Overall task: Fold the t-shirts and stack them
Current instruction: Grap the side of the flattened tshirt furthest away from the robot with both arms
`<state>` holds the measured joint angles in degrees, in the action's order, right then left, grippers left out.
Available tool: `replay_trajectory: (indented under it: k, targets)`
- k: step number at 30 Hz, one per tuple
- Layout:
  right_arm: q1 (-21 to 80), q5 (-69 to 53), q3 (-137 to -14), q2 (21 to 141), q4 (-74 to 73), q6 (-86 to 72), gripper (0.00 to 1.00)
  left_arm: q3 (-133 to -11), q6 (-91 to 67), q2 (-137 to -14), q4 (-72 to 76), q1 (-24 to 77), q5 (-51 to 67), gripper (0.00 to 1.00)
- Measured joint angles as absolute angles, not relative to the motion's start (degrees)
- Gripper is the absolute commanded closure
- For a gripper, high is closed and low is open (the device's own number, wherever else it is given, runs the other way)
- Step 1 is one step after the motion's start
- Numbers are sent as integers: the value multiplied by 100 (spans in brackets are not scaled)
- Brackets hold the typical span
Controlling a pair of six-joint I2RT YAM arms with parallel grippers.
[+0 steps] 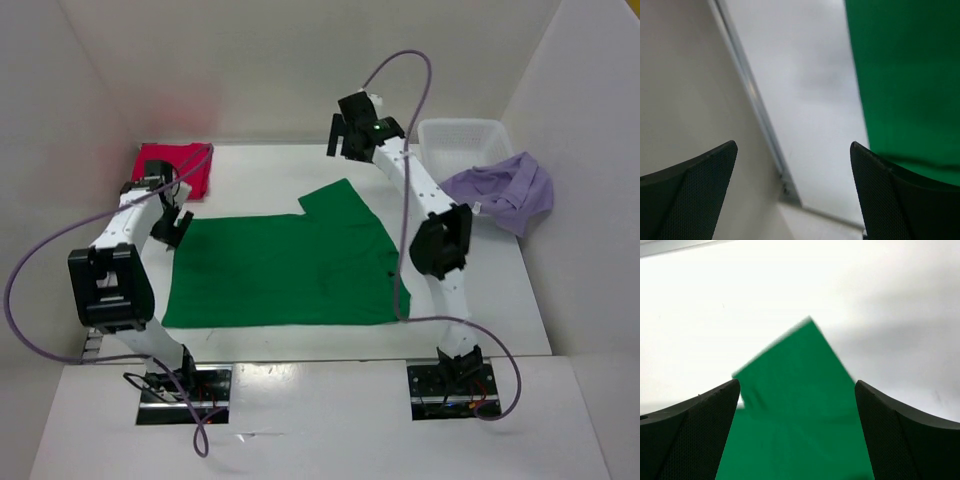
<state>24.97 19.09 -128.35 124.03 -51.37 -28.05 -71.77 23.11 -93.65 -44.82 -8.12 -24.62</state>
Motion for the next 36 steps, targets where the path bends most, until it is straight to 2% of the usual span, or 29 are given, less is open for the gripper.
replay_trajectory:
  k: [2, 6, 14, 17, 18, 21, 23, 24, 27, 28, 30, 31, 32, 36]
  targets:
    - [2429, 1697, -13948, 13397, -5002, -2453, 0, -7583, 2161, -9751, -4209, -913, -2045, 0]
    - [2056, 895, -15010, 14765, -4991, -2134, 0, -8178, 1903, -10451, -3844, -1100, -1100, 0]
    - [1778, 814, -15406, 15793, -4971, -1815, 3, -8543, 1455, -11537, -3544, -1820, 287, 0]
    - [1944, 878, -15627, 15972, -4941, -1726, 16, -8584, 1350, -11703, -3457, -2060, 454, 0]
    - [1997, 882, -15681, 16009, -4917, -1710, 23, -8617, 1326, -11758, -3415, -2093, 491, 0]
    - [2161, 941, -15721, 16055, -4860, -1651, 25, -8788, 1297, -11911, -3382, -2088, 617, 0]
    - [2279, 965, -15718, 16055, -4860, -1610, 30, -8908, 1238, -11998, -3317, -2062, 694, 0]
    - [2335, 969, -15712, 16055, -4858, -1588, 39, -8958, 1194, -12040, -3284, -2047, 711, 0]
    - [2460, 1009, -15694, 16055, -4862, -1540, 56, -9161, 1162, -12180, -3227, -2038, 786, 0]
    - [2484, 1026, -15686, 16053, -4864, -1544, 67, -9216, 1160, -12219, -3199, -2032, 797, 0]
    - [2504, 1033, -15651, 16035, -4864, -1546, 78, -9297, 1162, -12274, -3179, -2029, 834, 0]
    - [2499, 1024, -15629, 16020, -4869, -1559, 92, -9338, 1164, -12302, -3177, -2032, 873, 0]
    - [2480, 972, -15616, 16007, -4871, -1566, 99, -9369, 1164, -12324, -3173, -2029, 897, 0]
    - [2405, 816, -15563, 15957, -4908, -1664, 100, -9413, 1181, -12348, -3173, -2010, 1052, 0]
